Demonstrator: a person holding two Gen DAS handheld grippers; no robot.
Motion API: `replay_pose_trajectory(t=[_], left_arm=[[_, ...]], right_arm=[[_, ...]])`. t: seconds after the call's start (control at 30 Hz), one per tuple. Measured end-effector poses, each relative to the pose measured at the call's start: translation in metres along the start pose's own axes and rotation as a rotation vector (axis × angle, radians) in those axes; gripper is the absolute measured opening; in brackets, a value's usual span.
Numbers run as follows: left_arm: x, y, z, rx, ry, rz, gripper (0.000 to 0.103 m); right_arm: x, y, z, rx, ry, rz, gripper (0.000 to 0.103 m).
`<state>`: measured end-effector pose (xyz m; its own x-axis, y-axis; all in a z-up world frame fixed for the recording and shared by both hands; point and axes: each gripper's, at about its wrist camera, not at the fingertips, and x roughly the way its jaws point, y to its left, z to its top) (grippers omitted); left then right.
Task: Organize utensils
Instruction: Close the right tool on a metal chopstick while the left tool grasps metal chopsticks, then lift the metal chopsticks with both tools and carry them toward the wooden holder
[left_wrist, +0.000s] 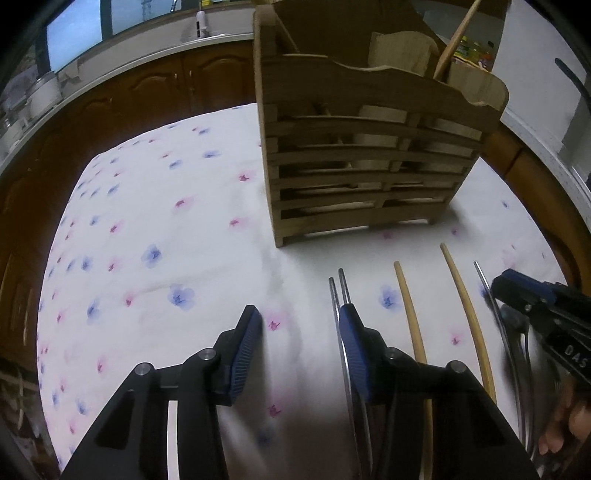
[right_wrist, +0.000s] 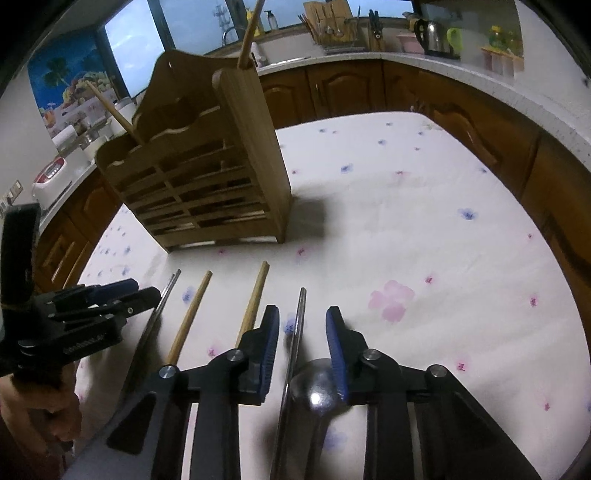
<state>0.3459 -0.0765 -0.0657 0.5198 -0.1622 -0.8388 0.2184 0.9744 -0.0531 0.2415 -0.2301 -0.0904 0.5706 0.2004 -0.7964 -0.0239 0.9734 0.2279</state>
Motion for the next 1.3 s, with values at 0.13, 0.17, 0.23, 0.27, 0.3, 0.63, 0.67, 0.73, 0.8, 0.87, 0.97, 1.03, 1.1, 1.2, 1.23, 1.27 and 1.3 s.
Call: replay_pose_trajectory(t=[0.13,0.17,0.23,0.27,0.3,0.63,0.67,0.73,0.8,0.87,0.97,1.03,1.1,1.2,1.23,1.27,1.3], left_arm=[[0.004,-0.007,0.002,0.03,0.011,0.005,0.041],[0.006,-0.009,0.002,0.045,0.012,0.015,0.041],[0.007,-0.013,0.004,0.067,0.013,0.028,0.04],[0.008,-0.015,0.004,0.075,0.014,0.028,0.038],[0.007,-0.015,0.005,0.077,0.016,0.024,0.035],[0.006,-0.032,0.004,0.147,0.007,0.025,0.005],[0.005,-0.031,0.003,0.139,0.005,0.019,0.004],[0.003,-0.026,0.001,0.112,0.003,-0.001,0.003],[-0.004,-0.019,0.0,0.086,-0.009,-0.02,0.003],[-0.013,-0.011,0.0,0.066,-0.019,-0.041,0.002],[-0.029,-0.005,-0.005,0.054,-0.042,-0.069,0.002],[-0.039,-0.001,-0.008,0.055,-0.052,-0.075,0.002],[-0.047,0.003,-0.01,0.042,-0.062,-0.091,0.002],[-0.065,0.011,-0.014,0.012,-0.086,-0.127,0.002],[-0.073,0.014,-0.016,0.004,-0.097,-0.134,0.002],[-0.081,0.016,-0.017,-0.002,-0.11,-0.14,0.002],[-0.091,0.019,-0.019,-0.01,-0.126,-0.147,0.002]], right_arm=[[0.007,0.0,0.0,-0.008,0.023,-0.001,0.022],[0.008,0.0,0.0,-0.01,0.027,0.0,0.021],[0.009,0.001,0.002,-0.012,0.032,-0.001,0.021],[0.01,0.001,0.003,-0.016,0.037,-0.002,0.02],[0.011,0.001,0.004,-0.018,0.041,-0.002,0.02],[0.024,0.021,0.012,-0.135,0.069,-0.08,0.006],[0.025,0.02,0.011,-0.132,0.068,-0.071,0.006],[0.024,0.018,0.011,-0.117,0.067,-0.054,0.005],[0.02,0.012,0.01,-0.074,0.059,-0.01,0.004],[0.012,0.011,0.01,-0.052,0.038,0.018,0.004],[-0.004,0.012,0.011,-0.018,0.006,0.069,0.004],[-0.013,0.015,0.013,-0.011,-0.013,0.088,0.004],[-0.022,0.017,0.014,-0.009,-0.032,0.105,0.004],[-0.038,0.02,0.014,0.0,-0.06,0.131,0.004],[-0.044,0.021,0.014,0.004,-0.074,0.139,0.004],[-0.051,0.022,0.014,0.006,-0.085,0.146,0.004],[-0.058,0.023,0.014,0.008,-0.098,0.151,0.004]])
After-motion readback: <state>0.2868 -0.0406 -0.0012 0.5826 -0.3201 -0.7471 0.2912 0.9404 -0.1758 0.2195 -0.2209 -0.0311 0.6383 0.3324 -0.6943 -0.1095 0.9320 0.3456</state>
